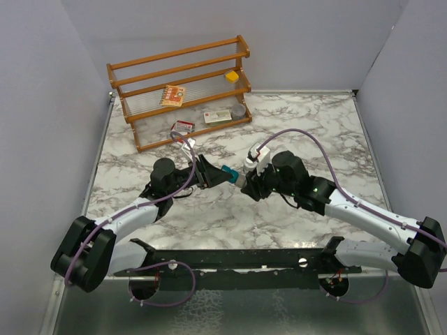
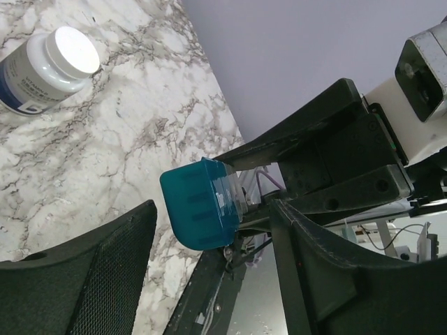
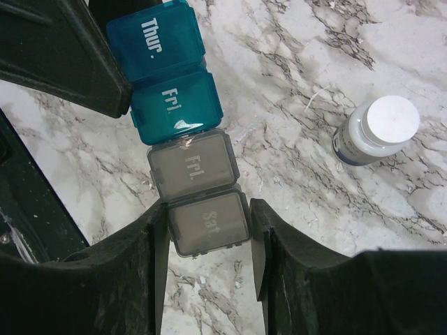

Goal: Sort the pills into containers

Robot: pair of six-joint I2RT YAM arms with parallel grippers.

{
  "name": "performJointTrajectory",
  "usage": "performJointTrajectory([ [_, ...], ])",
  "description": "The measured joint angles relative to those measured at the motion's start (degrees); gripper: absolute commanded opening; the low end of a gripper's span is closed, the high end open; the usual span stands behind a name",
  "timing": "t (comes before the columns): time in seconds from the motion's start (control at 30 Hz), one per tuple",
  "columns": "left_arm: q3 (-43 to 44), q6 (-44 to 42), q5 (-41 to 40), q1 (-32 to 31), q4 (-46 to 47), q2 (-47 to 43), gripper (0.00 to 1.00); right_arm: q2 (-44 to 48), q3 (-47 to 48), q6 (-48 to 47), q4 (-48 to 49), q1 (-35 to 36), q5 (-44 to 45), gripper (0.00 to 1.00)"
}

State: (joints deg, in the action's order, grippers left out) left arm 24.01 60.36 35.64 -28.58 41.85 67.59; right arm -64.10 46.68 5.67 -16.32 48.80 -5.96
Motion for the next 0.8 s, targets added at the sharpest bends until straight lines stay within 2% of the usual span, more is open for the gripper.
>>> performJointTrajectory([
  [0.23, 0.00, 2.05, 1.51, 0.00, 1.33, 0.57, 0.61, -0.15, 0.00, -0.81, -0.44, 0.00, -0.15, 0.01],
  [0.47, 0.00, 3.06, 1.88, 0.00, 2.32, 1.99, 0.49, -0.28, 0.11, -0.87, -1.40, 0.02, -0.13, 0.01],
  [0.8, 0.00, 3.39, 2.54, 0.00, 2.67, 4.04, 0.54, -0.52, 0.22, -0.87, -2.29, 0.76, -0.13, 0.01],
])
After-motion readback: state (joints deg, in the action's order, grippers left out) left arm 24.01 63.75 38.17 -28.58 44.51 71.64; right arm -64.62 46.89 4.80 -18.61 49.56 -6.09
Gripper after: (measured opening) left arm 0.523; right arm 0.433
